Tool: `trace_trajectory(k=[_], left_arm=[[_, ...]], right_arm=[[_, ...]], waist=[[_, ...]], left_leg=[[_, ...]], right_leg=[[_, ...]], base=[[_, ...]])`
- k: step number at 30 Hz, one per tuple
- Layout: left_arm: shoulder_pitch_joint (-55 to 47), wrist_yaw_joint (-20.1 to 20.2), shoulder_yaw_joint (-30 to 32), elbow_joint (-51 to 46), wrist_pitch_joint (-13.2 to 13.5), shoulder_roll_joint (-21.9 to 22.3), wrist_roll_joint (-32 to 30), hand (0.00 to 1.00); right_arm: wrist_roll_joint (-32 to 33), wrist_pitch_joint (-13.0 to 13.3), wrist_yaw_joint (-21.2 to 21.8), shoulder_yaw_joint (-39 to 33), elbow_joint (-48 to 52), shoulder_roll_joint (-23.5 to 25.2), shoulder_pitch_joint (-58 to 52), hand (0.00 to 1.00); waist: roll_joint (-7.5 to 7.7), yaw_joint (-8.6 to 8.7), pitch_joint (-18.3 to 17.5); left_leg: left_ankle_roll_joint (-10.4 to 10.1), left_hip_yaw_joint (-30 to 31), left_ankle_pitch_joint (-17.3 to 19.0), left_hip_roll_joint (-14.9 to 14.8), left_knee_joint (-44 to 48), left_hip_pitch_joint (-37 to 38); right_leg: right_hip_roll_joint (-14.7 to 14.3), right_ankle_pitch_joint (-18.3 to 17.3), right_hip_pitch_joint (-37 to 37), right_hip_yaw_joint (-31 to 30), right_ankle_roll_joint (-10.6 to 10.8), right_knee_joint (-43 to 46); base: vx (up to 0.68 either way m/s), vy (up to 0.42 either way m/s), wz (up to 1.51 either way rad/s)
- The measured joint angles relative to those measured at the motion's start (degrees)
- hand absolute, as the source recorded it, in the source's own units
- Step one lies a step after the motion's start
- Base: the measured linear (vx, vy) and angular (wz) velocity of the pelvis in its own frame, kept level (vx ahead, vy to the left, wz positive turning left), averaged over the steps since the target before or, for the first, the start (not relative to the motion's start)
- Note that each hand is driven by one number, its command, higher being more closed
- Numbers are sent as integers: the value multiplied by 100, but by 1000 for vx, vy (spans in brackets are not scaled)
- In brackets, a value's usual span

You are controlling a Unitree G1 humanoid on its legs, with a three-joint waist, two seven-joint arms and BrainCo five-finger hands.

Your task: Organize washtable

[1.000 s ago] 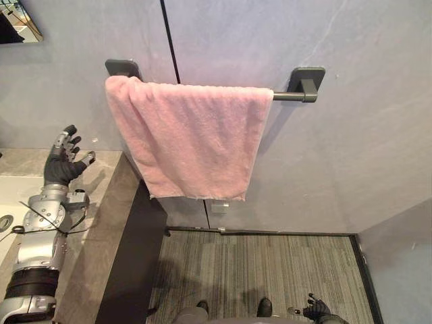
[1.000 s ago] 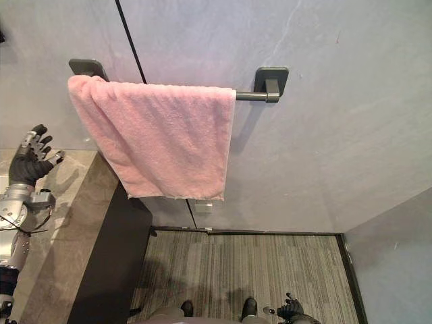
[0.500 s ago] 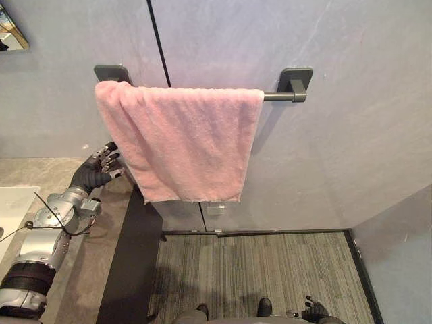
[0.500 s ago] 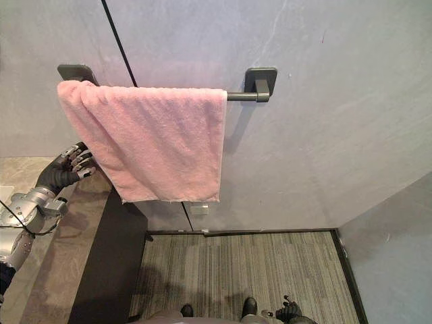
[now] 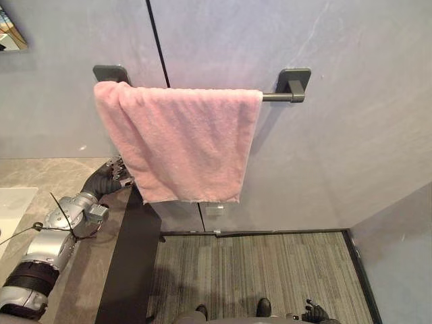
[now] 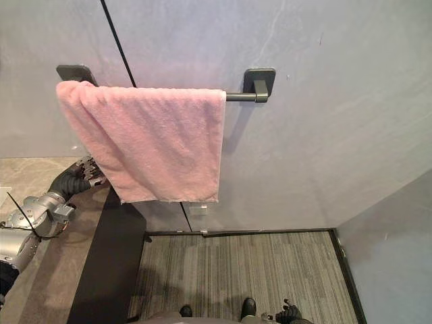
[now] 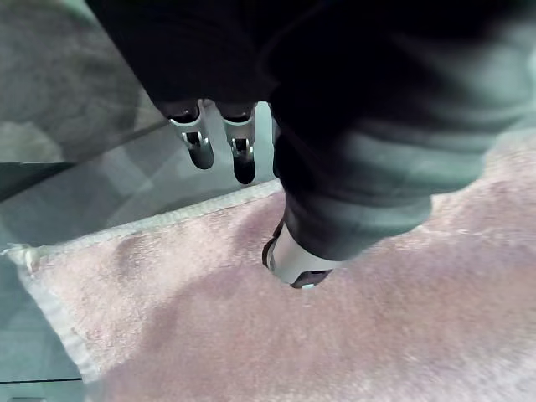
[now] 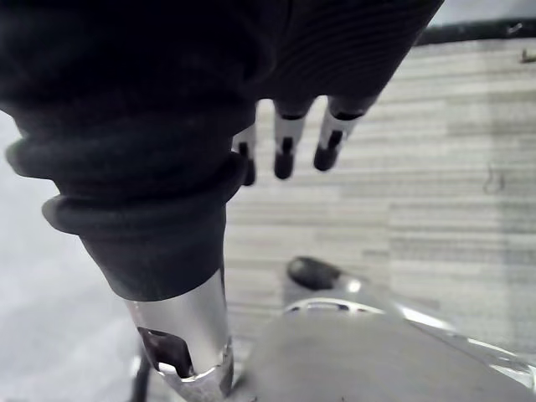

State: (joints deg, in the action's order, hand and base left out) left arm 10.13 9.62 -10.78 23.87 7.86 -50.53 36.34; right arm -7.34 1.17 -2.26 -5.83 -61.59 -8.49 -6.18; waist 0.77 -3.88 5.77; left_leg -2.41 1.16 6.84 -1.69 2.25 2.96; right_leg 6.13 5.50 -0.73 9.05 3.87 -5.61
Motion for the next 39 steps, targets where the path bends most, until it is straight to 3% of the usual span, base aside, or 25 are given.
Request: trace_trajectory(k=[2,8,13,14,22,27,29,35,39], left_arm=[[83,-116,8,232,-30,337,-72,0],[271,-376,223,629,-69,679,-111,0],[272,-637,496,753,-72,1108,-109,0],[272,-682,504,753,-73,1163,-108,100],[241,-867,1003,651,-91,1669,-103,100],[72,-862,1161,-23,-83,1840,-102,100],[-120,-855,1181,-413,-69,1866,-104,100],[-458,-879,1568,-974,-18,2144,-85,100],[-863,-851,1621,-1766,38,2676,38,100]], right_arm=[[4,-1,-2,-5,0,1,9,0],[5,-4,-16,-50,2,2,50,0],[21,-8,-26,-142,5,15,125,0],[68,-16,-28,-165,3,22,118,0],[541,-49,-25,-281,404,94,14,0],[1082,-28,-21,-248,2440,91,-155,0],[1250,61,13,-146,3823,-39,-152,0],[1822,240,343,282,5264,-634,328,0],[2347,252,678,780,5789,-882,504,0]], waist=[[22,12,-7],[184,136,19],[279,138,64],[295,140,72],[319,148,85],[322,177,83],[335,153,74],[396,119,36],[399,27,34]], left_leg=[[0,-50,0,7,0,-89],[7,-248,9,4,1,-224],[75,-468,60,23,68,-308],[78,-505,73,25,79,-299],[81,-594,100,-22,79,-218],[80,-615,100,-35,80,-188],[45,-628,124,-60,95,-160],[-12,-622,237,-163,269,-173],[-22,-612,243,-198,282,-172]], right_leg=[[1,33,128,-86,-8,-1],[-5,84,346,-207,-18,0],[-5,171,525,-384,-120,0],[-5,173,530,-439,-118,-1],[-13,177,496,-488,-117,1],[-19,178,476,-509,-116,2],[-21,181,451,-580,-110,3],[-111,182,378,-595,-109,4],[-135,182,358,-584,-109,4]], base=[[-7,7,-18],[-5,1,-13],[-42,3,-24],[-51,8,-25],[-16,-3,-6],[-18,-11,-2],[-26,-10,-5],[-5,-7,-1],[-1,-7,1]])
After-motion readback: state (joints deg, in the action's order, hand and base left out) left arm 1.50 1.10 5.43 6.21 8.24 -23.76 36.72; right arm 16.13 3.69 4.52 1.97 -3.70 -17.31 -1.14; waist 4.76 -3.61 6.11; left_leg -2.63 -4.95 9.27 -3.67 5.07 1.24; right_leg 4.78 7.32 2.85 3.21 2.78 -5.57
